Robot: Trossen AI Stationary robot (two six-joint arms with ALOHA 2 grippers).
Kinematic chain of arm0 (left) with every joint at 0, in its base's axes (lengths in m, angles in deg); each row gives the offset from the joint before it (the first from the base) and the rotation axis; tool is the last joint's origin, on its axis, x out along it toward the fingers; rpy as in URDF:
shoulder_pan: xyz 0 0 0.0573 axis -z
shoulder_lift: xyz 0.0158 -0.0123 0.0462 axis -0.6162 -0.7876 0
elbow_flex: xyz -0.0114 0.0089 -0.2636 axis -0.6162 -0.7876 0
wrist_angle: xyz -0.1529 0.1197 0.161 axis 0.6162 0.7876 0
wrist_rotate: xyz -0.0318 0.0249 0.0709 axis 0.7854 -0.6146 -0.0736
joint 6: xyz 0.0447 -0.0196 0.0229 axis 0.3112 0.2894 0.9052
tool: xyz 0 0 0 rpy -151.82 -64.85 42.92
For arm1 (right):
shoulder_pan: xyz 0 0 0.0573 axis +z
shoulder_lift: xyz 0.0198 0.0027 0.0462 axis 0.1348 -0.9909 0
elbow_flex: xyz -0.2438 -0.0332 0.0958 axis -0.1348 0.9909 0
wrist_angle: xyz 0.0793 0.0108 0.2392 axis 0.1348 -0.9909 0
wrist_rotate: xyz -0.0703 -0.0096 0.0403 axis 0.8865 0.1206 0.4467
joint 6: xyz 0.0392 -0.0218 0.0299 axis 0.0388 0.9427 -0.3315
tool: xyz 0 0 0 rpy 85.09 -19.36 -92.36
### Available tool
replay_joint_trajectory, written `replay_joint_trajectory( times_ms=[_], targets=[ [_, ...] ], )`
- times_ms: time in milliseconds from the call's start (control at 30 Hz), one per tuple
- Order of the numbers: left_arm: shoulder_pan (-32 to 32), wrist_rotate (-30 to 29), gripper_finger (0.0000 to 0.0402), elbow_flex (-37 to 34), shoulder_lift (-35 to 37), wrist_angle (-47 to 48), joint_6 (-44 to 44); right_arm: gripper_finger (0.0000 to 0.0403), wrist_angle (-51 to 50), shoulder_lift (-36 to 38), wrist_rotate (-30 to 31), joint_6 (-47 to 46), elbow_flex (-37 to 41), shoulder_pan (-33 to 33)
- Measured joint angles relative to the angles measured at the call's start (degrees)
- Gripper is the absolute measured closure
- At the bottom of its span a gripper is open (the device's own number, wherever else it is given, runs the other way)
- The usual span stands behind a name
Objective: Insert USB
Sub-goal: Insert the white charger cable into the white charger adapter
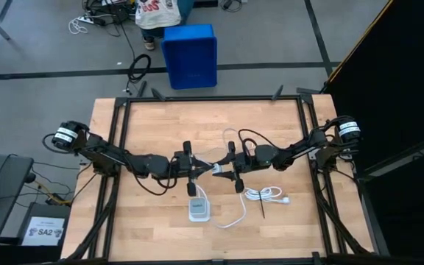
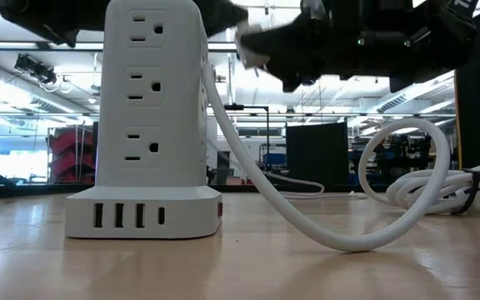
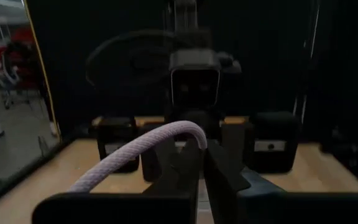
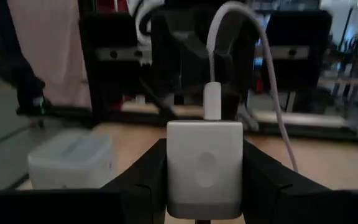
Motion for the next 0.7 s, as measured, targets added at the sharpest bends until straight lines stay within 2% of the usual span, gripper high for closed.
replay_joint_trajectory(
  times_ms=[367,467,567,700],
  targets=[
    [0.0,0.15,0.0401,0.03,-0.07,1.2,-0.31,0.029,-1.27,0.0,0.27,-0.01,0.0,-0.02],
    [0.02,-1.79,0.0399,-0.01,-0.12,-0.42,-0.91,0.029,-0.82,0.0,1.45,-0.08,-0.02,-0.18],
    [0.0,-2.62,0.0379,-0.01,-0.13,-2.46,-0.84,0.029,1.46,0.0,2.48,-0.14,-0.04,-0.33],
    [0.01,-2.56,0.0325,0.1,0.57,-3.4,1.72,0.029,3.51,0.0,2.51,-0.2,-0.15,-0.87]
  ],
)
